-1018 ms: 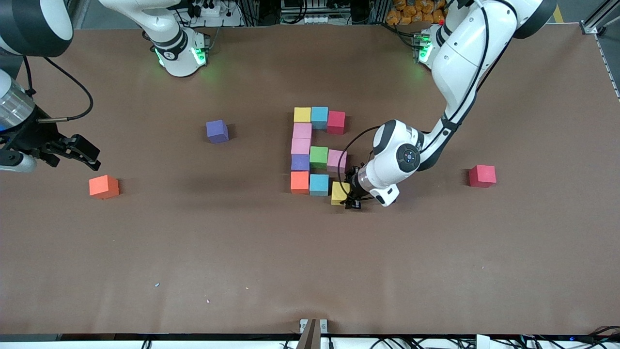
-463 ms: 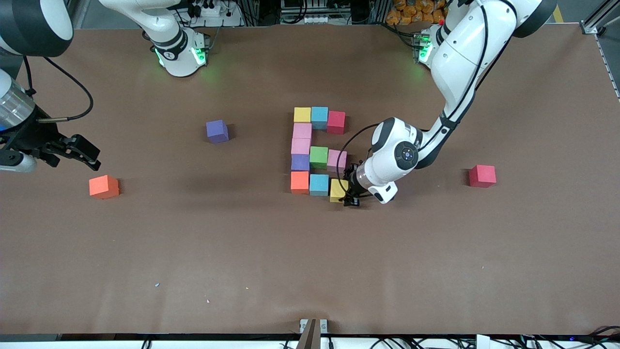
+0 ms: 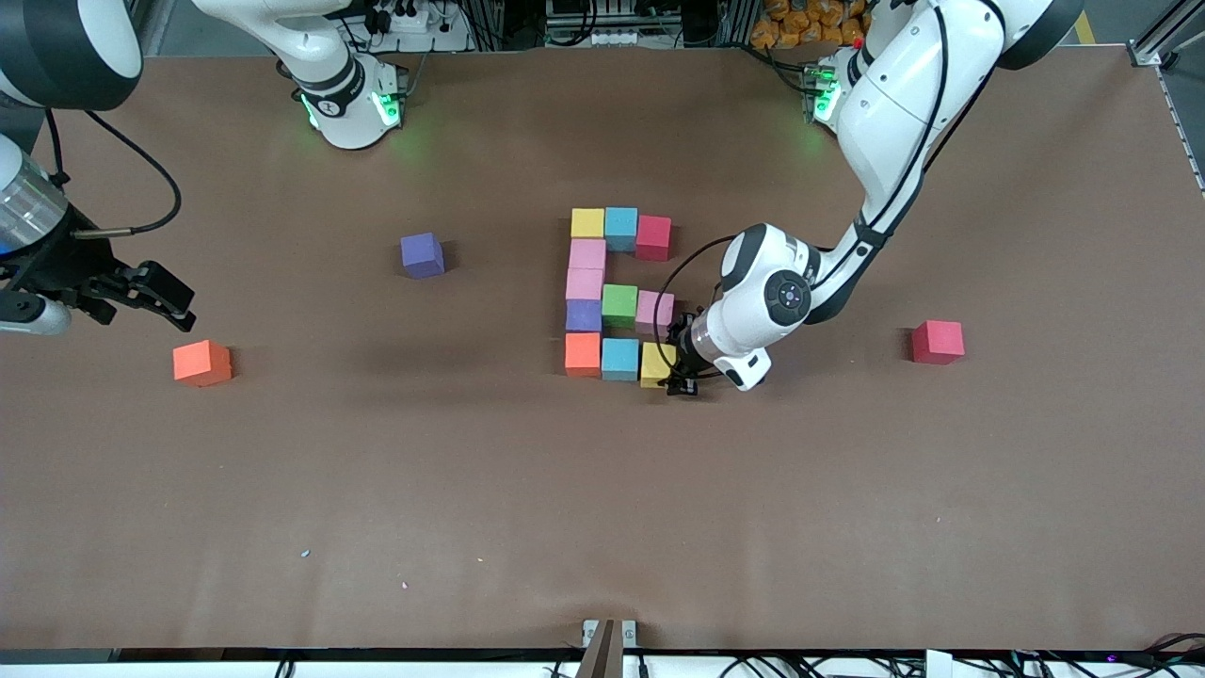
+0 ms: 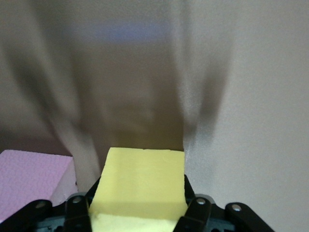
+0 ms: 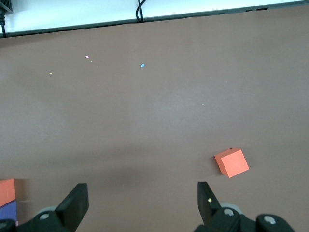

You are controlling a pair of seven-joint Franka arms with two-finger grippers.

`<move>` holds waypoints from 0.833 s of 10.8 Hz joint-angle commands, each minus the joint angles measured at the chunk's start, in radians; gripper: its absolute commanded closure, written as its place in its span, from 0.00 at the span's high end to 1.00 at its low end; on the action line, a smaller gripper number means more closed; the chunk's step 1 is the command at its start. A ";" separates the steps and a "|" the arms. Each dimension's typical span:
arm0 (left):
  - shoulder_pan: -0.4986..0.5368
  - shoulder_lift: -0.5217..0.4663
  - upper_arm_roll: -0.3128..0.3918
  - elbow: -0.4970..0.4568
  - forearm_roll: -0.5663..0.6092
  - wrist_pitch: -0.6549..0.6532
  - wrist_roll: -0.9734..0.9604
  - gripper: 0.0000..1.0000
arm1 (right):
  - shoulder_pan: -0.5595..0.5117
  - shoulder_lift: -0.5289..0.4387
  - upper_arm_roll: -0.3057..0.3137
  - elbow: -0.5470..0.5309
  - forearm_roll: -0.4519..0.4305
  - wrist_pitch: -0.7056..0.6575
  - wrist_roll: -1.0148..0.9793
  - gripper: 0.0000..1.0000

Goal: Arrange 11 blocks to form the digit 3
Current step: 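Lower and press the yellow block into place with the left gripper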

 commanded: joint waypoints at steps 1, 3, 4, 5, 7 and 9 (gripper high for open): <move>0.004 -0.023 -0.007 -0.039 -0.022 0.011 -0.008 0.19 | -0.015 0.011 0.012 0.021 0.011 -0.010 -0.007 1.00; 0.001 -0.023 -0.007 -0.039 -0.022 0.009 -0.014 0.19 | -0.017 0.011 0.012 0.021 0.011 -0.008 -0.007 1.00; 0.001 -0.023 -0.007 -0.039 -0.022 0.011 -0.017 0.19 | -0.015 0.011 0.012 0.021 0.010 -0.008 -0.007 1.00; -0.001 -0.021 -0.007 -0.039 -0.022 0.009 -0.017 0.19 | -0.015 0.011 0.012 0.021 0.011 -0.008 -0.007 1.00; -0.004 -0.021 -0.007 -0.039 -0.022 0.011 -0.017 0.19 | -0.017 0.011 0.012 0.021 0.011 -0.010 -0.007 1.00; -0.004 -0.021 -0.007 -0.039 -0.022 0.009 -0.019 0.20 | -0.014 0.011 0.012 0.020 0.011 -0.010 -0.007 1.00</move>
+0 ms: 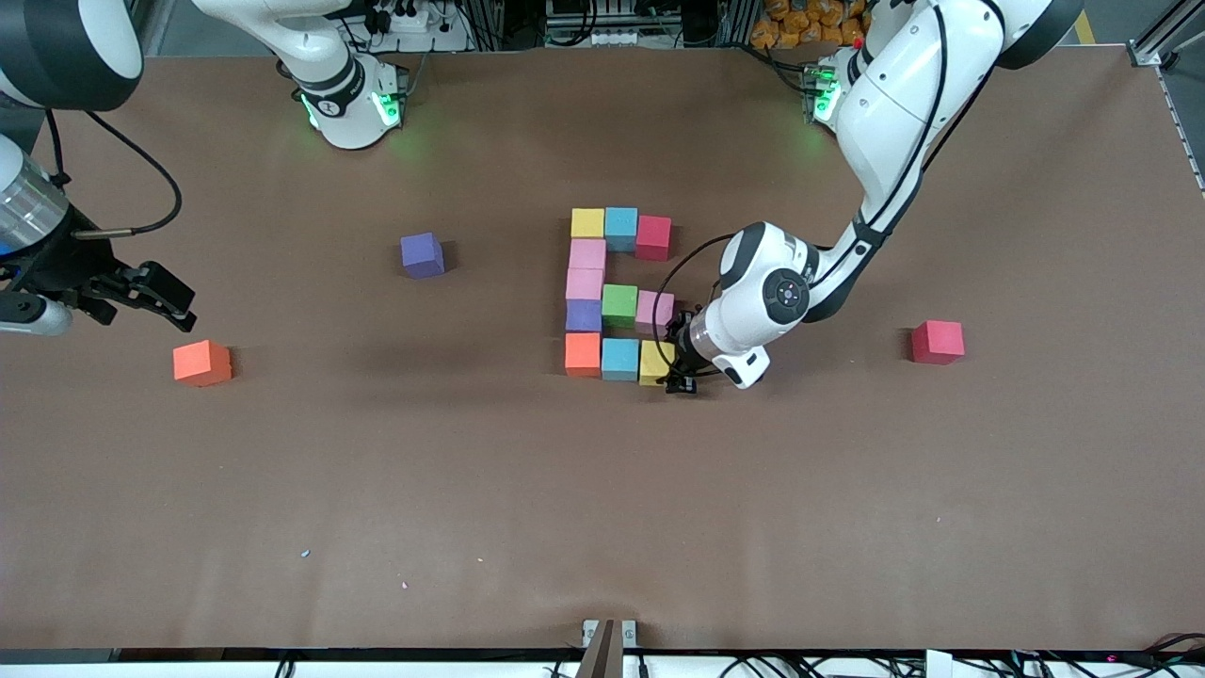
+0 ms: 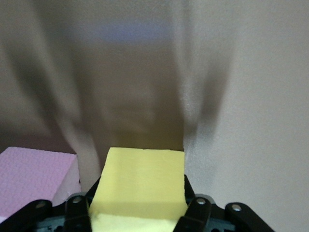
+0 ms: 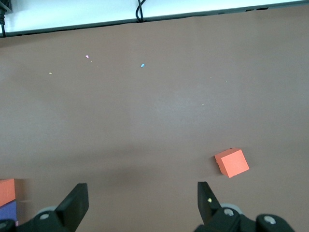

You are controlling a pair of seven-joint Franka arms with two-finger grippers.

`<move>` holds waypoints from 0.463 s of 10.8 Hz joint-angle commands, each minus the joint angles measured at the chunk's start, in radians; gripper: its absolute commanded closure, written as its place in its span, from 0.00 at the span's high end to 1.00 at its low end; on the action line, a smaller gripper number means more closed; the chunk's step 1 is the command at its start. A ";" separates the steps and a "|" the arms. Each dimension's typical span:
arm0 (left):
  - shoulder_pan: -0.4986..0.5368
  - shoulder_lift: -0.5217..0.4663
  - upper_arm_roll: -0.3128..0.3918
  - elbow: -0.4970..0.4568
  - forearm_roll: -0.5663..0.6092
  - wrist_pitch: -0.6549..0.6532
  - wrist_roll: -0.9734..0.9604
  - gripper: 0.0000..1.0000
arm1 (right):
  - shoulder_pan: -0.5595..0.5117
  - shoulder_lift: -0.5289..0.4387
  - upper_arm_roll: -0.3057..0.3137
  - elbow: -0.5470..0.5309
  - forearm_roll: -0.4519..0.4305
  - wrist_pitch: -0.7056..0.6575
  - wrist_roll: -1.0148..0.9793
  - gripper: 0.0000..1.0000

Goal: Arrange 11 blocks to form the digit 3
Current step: 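Lower and press the yellow block into place with the left gripper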

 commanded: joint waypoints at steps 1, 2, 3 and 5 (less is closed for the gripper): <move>-0.004 -0.020 -0.002 -0.034 -0.022 0.010 -0.010 0.21 | -0.014 0.009 0.012 0.021 0.010 -0.008 -0.007 1.00; -0.004 -0.020 -0.002 -0.033 -0.022 0.009 -0.012 0.22 | -0.017 0.009 0.012 0.020 0.011 -0.010 -0.007 1.00; -0.004 -0.020 -0.002 -0.033 -0.022 0.010 -0.013 0.34 | -0.014 0.009 0.012 0.020 0.011 -0.010 -0.007 1.00; -0.007 -0.023 -0.001 -0.031 -0.020 0.009 -0.080 1.00 | -0.015 0.012 0.012 0.021 0.011 -0.008 -0.005 1.00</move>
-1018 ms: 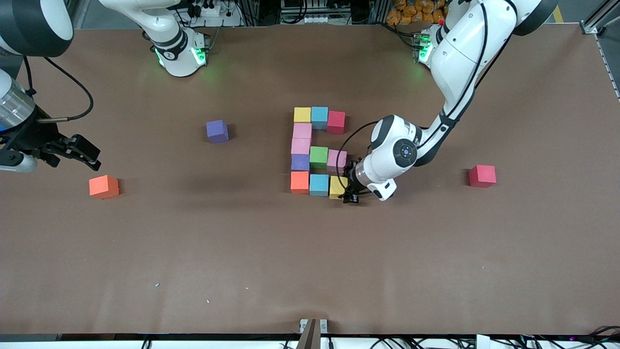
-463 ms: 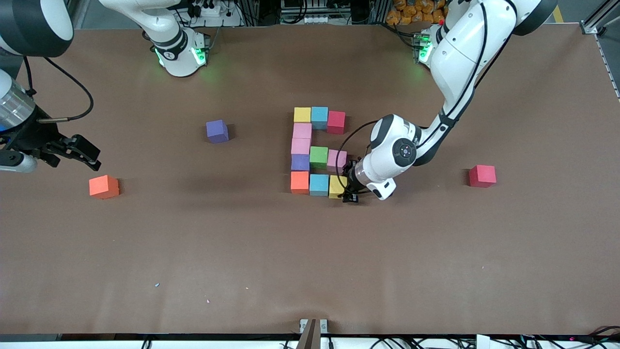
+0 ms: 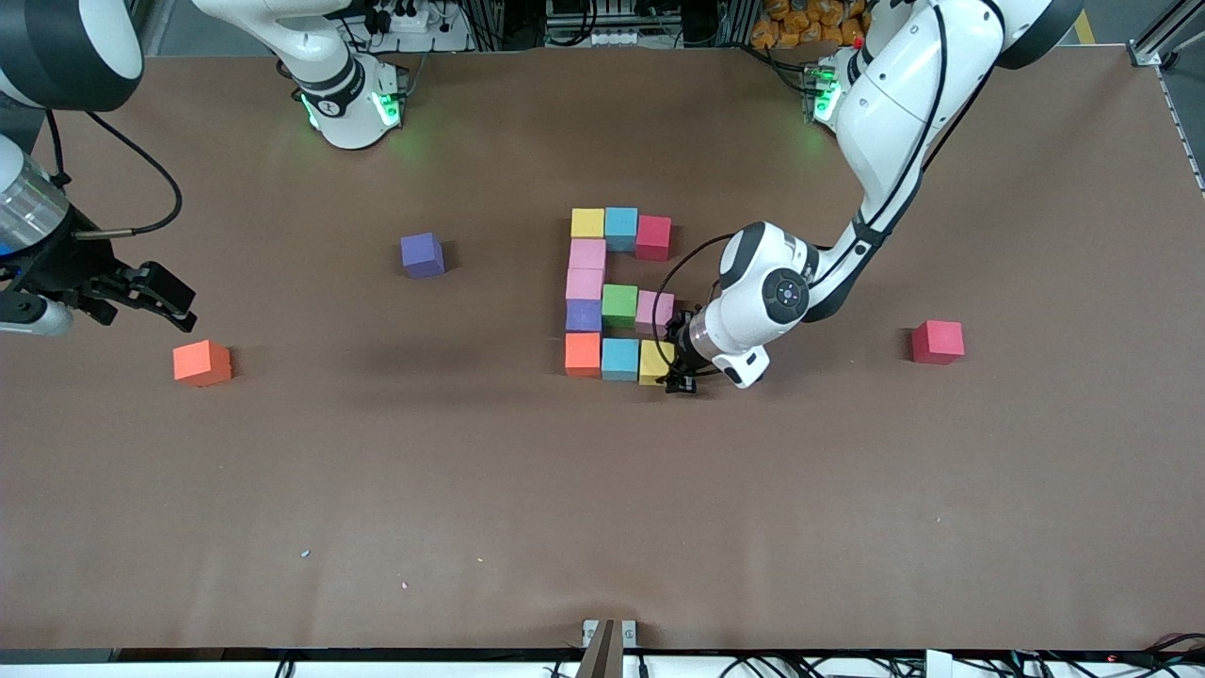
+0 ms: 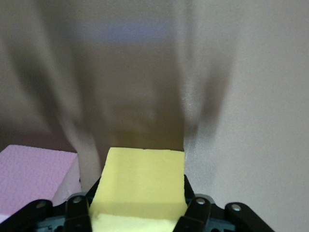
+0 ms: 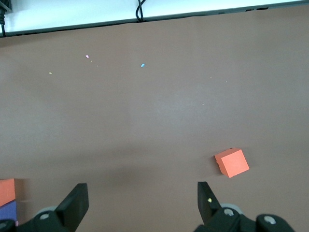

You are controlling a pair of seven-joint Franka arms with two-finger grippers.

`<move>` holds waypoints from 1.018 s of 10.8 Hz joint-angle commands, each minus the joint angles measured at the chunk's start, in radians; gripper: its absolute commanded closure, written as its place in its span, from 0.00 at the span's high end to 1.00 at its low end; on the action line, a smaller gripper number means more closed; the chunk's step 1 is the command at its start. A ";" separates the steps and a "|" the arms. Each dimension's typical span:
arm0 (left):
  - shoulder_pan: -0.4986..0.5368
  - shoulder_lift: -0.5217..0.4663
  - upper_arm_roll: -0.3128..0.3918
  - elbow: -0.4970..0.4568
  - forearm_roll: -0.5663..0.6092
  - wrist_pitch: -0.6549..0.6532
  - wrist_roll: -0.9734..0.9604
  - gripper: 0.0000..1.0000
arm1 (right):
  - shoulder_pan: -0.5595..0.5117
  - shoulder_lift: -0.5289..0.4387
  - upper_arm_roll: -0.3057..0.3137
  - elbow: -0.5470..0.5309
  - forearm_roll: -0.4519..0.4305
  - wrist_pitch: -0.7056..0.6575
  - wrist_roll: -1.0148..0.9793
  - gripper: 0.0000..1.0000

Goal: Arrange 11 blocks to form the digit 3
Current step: 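Lower and press the yellow block into place with the left gripper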

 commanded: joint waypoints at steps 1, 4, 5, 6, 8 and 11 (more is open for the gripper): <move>-0.005 -0.026 -0.001 -0.031 -0.013 0.009 -0.056 1.00 | -0.014 0.015 0.011 0.021 0.011 -0.008 -0.005 1.00; -0.004 -0.053 -0.001 -0.034 -0.014 -0.001 -0.061 1.00 | -0.007 0.017 0.011 0.021 0.010 -0.008 -0.005 1.00; -0.005 -0.062 -0.001 -0.035 -0.014 -0.004 -0.068 1.00 | -0.009 0.017 0.011 0.021 0.010 -0.008 -0.005 1.00; -0.007 -0.064 -0.001 -0.035 -0.014 -0.014 -0.070 1.00 | -0.014 0.017 0.011 0.023 0.011 -0.007 -0.005 1.00; -0.011 -0.064 -0.011 -0.041 -0.014 -0.019 -0.085 1.00 | -0.011 0.018 0.011 0.031 0.011 -0.008 -0.005 1.00; -0.013 -0.082 -0.012 -0.063 -0.014 -0.019 -0.087 1.00 | -0.014 0.020 0.011 0.031 0.011 -0.007 -0.004 1.00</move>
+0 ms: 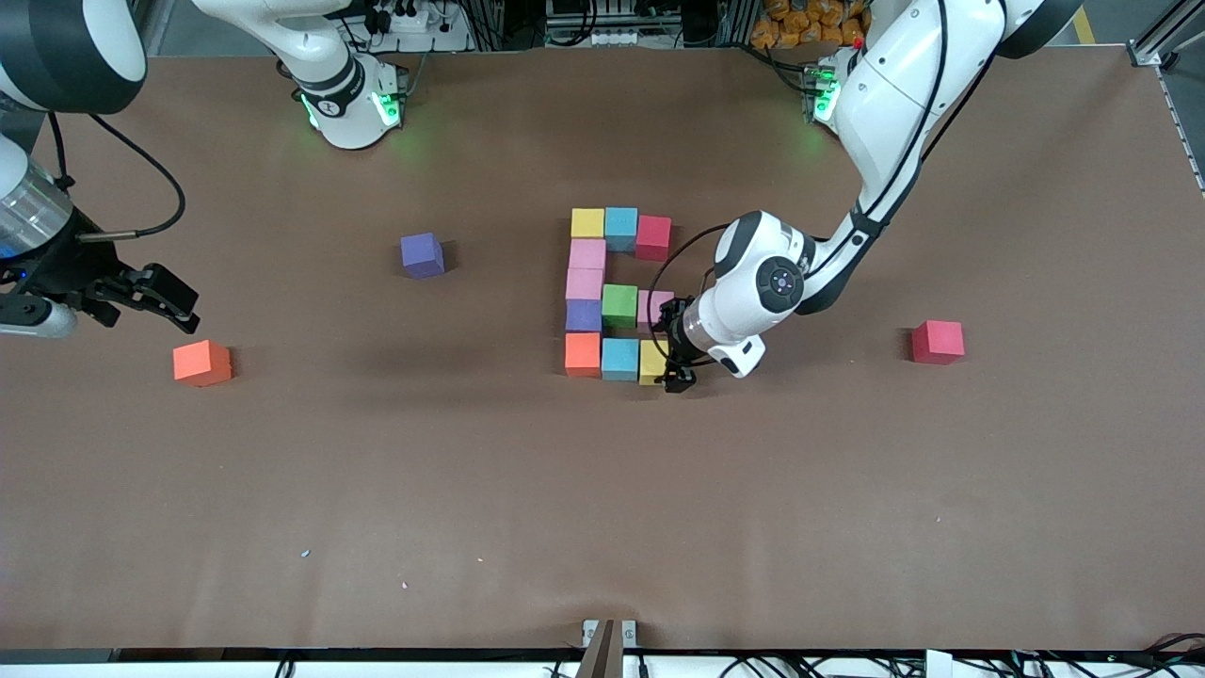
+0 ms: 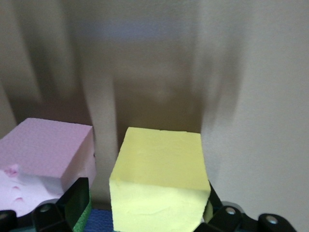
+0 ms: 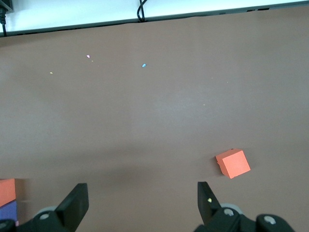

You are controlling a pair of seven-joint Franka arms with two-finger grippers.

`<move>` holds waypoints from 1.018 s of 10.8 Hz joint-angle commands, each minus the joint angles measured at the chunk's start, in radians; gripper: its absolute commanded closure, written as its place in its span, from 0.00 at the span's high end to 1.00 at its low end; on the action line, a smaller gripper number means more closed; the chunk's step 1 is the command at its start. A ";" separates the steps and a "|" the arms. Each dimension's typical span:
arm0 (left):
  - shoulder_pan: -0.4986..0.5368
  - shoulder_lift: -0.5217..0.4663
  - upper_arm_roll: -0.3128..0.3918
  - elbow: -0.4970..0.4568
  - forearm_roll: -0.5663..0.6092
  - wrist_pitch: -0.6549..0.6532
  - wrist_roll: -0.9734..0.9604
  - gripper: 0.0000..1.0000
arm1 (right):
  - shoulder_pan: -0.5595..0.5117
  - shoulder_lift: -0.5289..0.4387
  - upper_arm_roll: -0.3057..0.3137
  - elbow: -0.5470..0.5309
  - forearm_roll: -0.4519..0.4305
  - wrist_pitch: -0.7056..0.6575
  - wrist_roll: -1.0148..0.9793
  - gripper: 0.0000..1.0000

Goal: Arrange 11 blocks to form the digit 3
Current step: 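Lower and press the yellow block into place with the left gripper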

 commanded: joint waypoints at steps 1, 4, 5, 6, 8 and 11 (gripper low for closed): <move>-0.001 -0.045 0.002 -0.035 -0.014 -0.008 -0.018 1.00 | -0.015 0.014 0.008 0.027 0.011 -0.008 -0.005 1.00; 0.005 -0.056 0.002 -0.035 -0.014 -0.008 -0.021 1.00 | -0.018 0.017 0.008 0.028 0.011 -0.008 -0.005 1.00; 0.000 -0.058 0.002 -0.035 -0.014 -0.015 -0.030 1.00 | -0.012 0.017 0.008 0.028 0.011 -0.001 -0.002 1.00; 0.000 -0.064 0.002 -0.035 -0.014 -0.032 -0.033 1.00 | -0.014 0.017 0.008 0.028 0.011 0.001 -0.001 1.00; 0.000 -0.074 0.002 -0.036 -0.014 -0.067 -0.039 1.00 | -0.014 0.019 0.008 0.028 0.011 0.002 -0.001 1.00; 0.003 -0.111 0.002 -0.051 -0.014 -0.100 -0.042 1.00 | -0.015 0.022 0.008 0.030 0.011 0.019 0.003 1.00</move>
